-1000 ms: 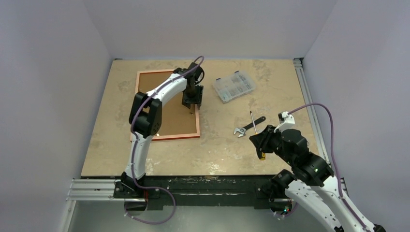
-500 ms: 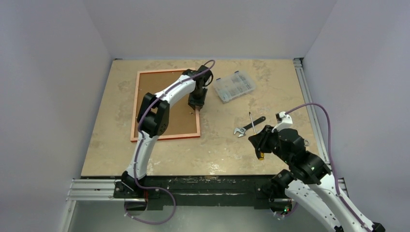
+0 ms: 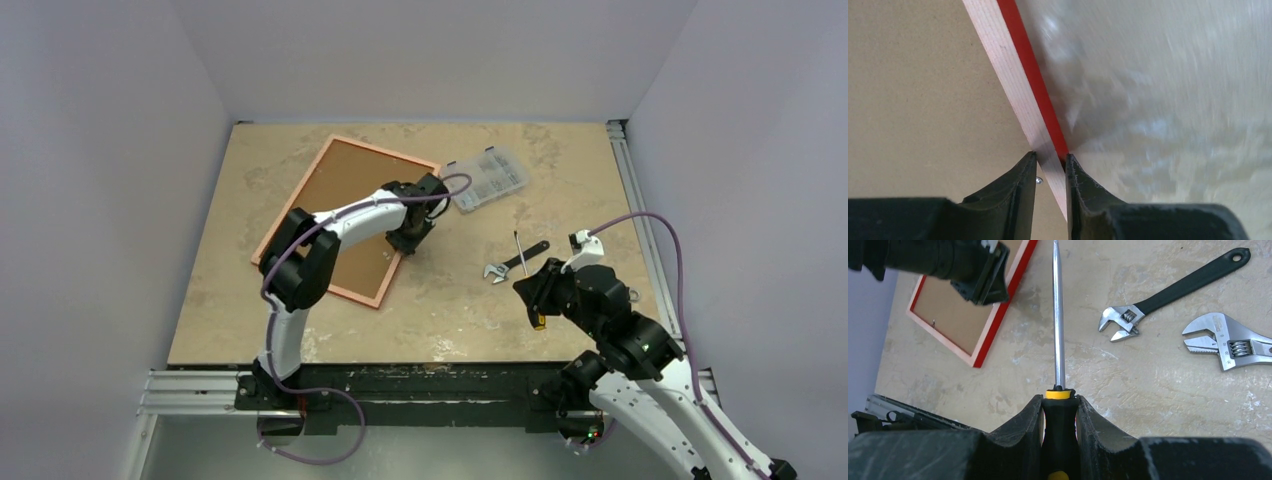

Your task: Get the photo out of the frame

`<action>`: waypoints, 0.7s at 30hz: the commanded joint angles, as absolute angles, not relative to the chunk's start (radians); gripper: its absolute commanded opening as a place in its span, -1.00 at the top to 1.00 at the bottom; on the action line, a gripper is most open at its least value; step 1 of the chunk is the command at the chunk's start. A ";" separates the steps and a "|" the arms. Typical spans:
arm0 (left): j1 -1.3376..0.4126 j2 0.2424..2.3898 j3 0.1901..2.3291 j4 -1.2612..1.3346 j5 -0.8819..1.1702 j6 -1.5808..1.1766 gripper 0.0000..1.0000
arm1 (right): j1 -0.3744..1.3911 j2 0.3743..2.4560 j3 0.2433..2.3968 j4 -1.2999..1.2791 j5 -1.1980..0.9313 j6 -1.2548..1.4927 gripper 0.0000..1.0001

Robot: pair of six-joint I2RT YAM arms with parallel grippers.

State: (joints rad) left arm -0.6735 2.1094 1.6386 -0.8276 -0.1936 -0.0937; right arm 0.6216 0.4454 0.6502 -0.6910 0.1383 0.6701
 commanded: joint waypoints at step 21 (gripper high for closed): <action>-0.742 1.685 1.307 -0.942 -0.369 -0.133 -0.05 | 0.621 0.430 0.644 -0.620 0.114 0.657 1.00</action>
